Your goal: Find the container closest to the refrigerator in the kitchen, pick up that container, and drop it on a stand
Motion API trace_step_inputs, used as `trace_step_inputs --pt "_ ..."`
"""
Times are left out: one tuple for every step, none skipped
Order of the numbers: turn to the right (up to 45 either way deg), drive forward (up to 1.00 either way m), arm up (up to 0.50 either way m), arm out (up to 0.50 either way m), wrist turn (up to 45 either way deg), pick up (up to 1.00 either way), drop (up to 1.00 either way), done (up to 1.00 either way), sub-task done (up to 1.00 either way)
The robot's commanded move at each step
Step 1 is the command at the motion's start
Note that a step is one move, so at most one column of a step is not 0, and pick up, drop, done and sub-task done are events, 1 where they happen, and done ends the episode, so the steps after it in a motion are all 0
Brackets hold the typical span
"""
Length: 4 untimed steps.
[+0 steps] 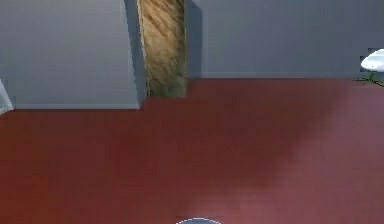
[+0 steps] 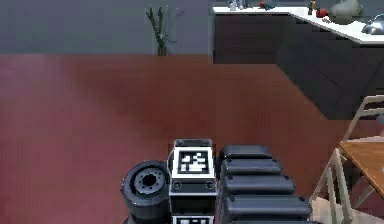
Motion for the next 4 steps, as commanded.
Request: trace_step_inputs --pt "-45.0 0.0 0.0 0.0 0.0 0.0 0.0 0.0 0.0" --pt "-18.0 0.0 0.0 0.0 0.0 0.0 0.0 0.0 0.0" --pt "0.0 1.0 0.0 0.0 0.0 0.0 0.0 0.0 0.0" --pt "-3.0 0.0 0.0 0.0 0.0 0.0 0.0 0.0 0.0"
